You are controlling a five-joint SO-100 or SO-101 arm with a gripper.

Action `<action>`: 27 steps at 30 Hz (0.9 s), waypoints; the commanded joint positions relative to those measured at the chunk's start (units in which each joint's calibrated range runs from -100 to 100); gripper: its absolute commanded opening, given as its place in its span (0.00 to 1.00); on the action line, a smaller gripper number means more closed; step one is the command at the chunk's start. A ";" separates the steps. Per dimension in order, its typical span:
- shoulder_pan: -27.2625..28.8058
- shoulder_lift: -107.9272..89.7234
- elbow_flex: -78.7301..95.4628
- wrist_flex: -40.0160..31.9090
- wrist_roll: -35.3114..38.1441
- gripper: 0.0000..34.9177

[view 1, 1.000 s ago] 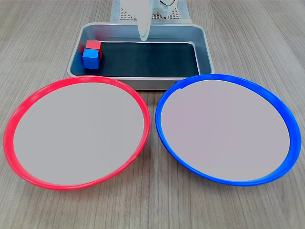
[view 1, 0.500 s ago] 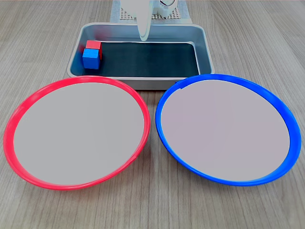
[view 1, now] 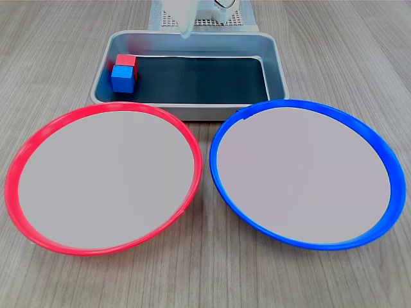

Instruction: Move two blocks from tray to matching dishes

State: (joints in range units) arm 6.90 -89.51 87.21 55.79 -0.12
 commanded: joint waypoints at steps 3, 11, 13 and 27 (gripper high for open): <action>10.84 31.56 -27.26 2.94 10.50 0.00; 18.93 59.19 -34.36 -3.34 22.08 0.00; 19.12 62.01 -35.00 -5.07 23.10 0.00; 20.25 71.73 -39.82 -12.17 25.10 0.00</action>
State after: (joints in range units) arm 26.46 -18.50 49.36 44.70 24.54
